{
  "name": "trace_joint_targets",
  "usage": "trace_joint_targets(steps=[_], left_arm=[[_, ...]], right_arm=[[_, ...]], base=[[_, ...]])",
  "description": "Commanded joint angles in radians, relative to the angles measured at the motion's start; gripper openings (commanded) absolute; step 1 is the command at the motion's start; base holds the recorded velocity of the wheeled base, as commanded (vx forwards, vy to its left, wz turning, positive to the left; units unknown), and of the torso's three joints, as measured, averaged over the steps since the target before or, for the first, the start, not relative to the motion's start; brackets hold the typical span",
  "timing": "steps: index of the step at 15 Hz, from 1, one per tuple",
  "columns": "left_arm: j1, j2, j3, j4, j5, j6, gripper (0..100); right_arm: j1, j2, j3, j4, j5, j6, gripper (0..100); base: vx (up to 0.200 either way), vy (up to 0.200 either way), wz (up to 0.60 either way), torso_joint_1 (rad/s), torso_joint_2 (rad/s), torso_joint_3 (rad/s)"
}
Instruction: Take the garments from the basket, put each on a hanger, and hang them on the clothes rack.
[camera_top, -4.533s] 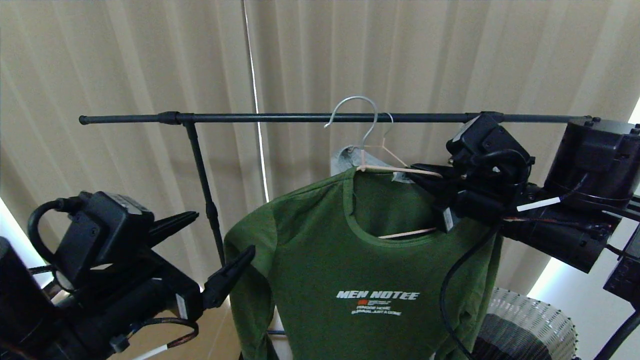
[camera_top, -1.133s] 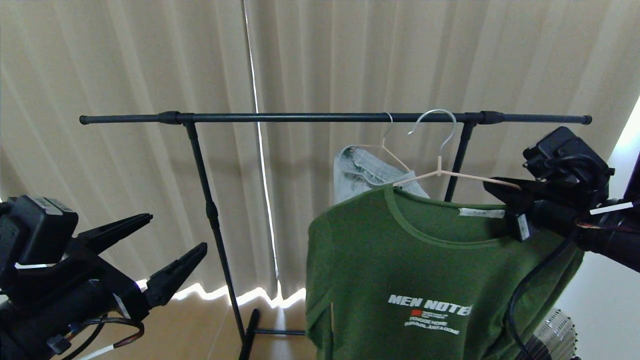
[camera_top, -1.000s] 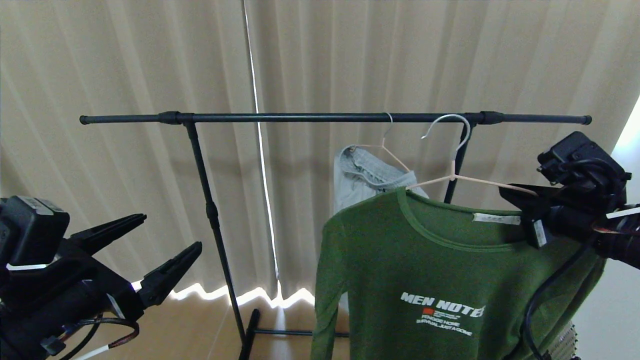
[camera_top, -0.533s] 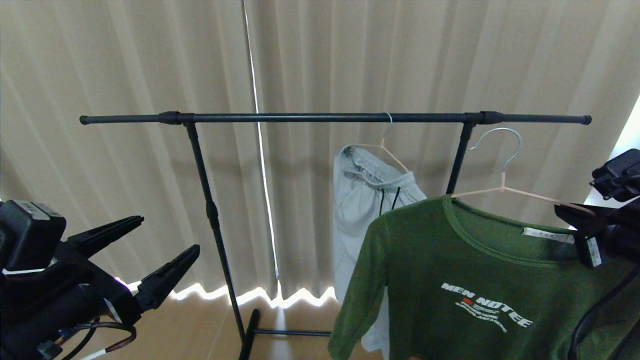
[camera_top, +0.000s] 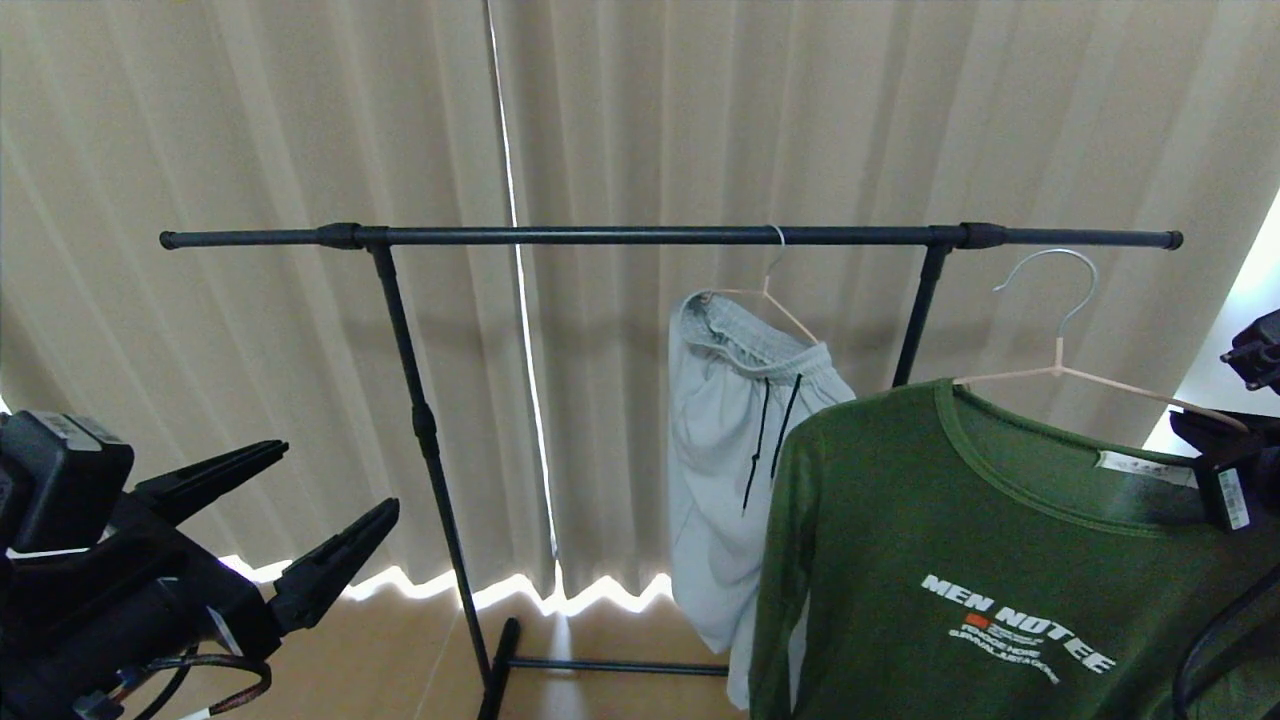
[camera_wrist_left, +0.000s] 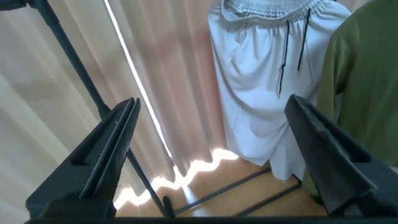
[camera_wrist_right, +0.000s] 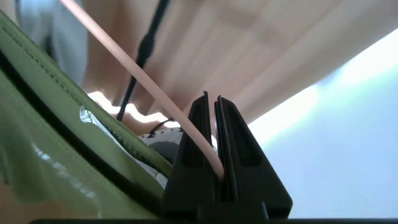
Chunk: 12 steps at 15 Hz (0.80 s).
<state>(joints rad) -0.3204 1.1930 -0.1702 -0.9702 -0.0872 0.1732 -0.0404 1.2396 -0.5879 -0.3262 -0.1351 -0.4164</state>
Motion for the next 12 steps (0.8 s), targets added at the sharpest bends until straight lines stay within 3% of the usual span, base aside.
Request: trace_joint_targets(steps=[1,4,7,12], left_arm=[[-0.002,0.002,0.006,-0.001,0.0,0.002,100],[-0.002,0.0,0.009,-0.001,0.0,0.005,100],[-0.002,0.0,0.011,-0.001,0.0,0.008,100],[-0.002,0.0,0.011,-0.001,0.0,0.008,100]], right_arm=[[-0.003,0.006,0.005,-0.001,0.005,0.008,0],[0.079,0.024,0.0,-0.001,0.005,0.105,0],[0.113,0.032,0.0,-0.001,0.003,0.123,0],[0.113,0.034,0.0,-0.001,0.005,0.123,0]], base=[[0.0,0.0,0.0,0.0,0.0,0.0],[0.0,0.0,0.0,0.0,0.0,0.0],[0.0,0.0,0.0,0.0,0.0,0.0],[0.0,0.2,0.0,0.0,0.0,0.001]])
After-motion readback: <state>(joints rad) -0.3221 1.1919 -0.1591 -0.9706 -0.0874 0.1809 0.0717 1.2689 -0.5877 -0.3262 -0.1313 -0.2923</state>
